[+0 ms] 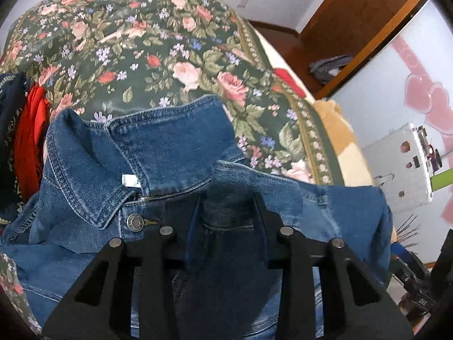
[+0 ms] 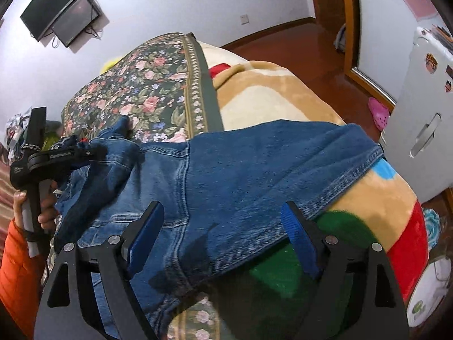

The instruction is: Fold large clothes

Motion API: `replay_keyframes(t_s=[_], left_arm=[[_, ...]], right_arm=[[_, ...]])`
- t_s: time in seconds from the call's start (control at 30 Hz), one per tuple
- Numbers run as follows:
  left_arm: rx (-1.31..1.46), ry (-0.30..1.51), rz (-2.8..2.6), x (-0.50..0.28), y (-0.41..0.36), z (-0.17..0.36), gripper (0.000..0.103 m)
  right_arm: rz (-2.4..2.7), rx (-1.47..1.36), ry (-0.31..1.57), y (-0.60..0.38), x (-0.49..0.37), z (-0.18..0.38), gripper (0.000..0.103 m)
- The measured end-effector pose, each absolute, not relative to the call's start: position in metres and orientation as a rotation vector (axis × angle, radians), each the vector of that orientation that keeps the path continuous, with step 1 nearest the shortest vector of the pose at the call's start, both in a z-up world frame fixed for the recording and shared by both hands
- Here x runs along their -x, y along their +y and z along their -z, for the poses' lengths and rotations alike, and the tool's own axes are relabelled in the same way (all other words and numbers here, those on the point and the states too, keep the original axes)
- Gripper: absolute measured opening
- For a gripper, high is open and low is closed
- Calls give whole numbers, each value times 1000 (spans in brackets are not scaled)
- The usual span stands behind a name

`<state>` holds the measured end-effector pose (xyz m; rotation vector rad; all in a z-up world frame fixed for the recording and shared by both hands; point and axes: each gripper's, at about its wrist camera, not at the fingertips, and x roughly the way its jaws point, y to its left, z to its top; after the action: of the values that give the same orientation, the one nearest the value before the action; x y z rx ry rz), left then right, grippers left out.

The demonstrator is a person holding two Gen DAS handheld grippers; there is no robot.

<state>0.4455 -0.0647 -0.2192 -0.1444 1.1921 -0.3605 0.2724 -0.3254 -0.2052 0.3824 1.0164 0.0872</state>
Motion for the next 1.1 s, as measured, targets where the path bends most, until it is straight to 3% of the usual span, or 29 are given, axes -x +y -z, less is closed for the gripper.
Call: replay_keyframes(t_s=[0.03,0.13,0.37,0.57,0.67,0.9,1.1], left_arm=[[128,1173,383,-442,-67,215,20],[122,1148,431,-432,-72,200,16],[92,1125,596,-392,-114,160,15],[-9,1241,634,-354,-153,190,16],[-25,1305,668,-337,-161,204,20],[-53,1309,672,-316,-163,201,42],[-81,1244,592,-314,-150,178,46]], right_arm=[[-86,-389,1016,-326,-273,205,82],[-88,-415,1009,-329,-272,204,82],[-100,-406,967,-324,-269,190,82],[-99,-394,957,-323,-260,185,82],[-89,-393,961,-327,-256,185,82],[-56,-429,976,-341,-247,190,82],[-50,-487,983,-355,-244,190,82]])
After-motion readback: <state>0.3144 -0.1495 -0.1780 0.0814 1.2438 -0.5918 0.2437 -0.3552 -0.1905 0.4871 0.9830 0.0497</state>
